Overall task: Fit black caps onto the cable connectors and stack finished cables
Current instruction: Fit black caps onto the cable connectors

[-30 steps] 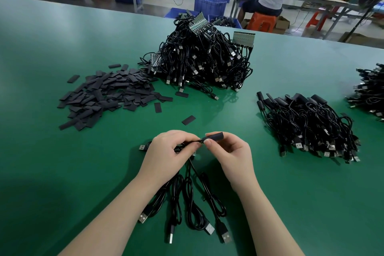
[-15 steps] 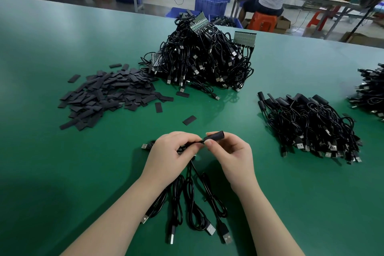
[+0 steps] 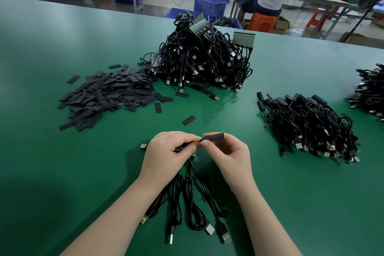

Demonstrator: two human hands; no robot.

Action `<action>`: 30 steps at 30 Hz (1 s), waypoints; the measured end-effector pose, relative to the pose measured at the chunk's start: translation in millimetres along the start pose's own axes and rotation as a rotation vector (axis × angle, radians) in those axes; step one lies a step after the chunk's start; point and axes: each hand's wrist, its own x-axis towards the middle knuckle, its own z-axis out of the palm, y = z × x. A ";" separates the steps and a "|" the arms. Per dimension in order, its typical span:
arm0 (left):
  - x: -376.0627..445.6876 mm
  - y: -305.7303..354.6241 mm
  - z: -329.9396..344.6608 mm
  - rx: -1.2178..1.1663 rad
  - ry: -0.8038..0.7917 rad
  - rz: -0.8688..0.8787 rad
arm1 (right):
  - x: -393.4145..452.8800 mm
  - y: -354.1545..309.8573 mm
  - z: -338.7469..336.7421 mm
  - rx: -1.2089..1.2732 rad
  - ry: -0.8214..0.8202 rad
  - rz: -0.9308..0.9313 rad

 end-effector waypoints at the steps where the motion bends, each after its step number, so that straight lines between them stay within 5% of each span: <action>1: 0.5 0.3 0.5 0.010 -0.004 0.006 | -0.2 0.0 0.3 0.000 0.005 -0.002; 30: -3.0 -3.1 2.6 0.042 0.042 0.024 | 0.0 6.1 6.1 0.044 -0.006 0.049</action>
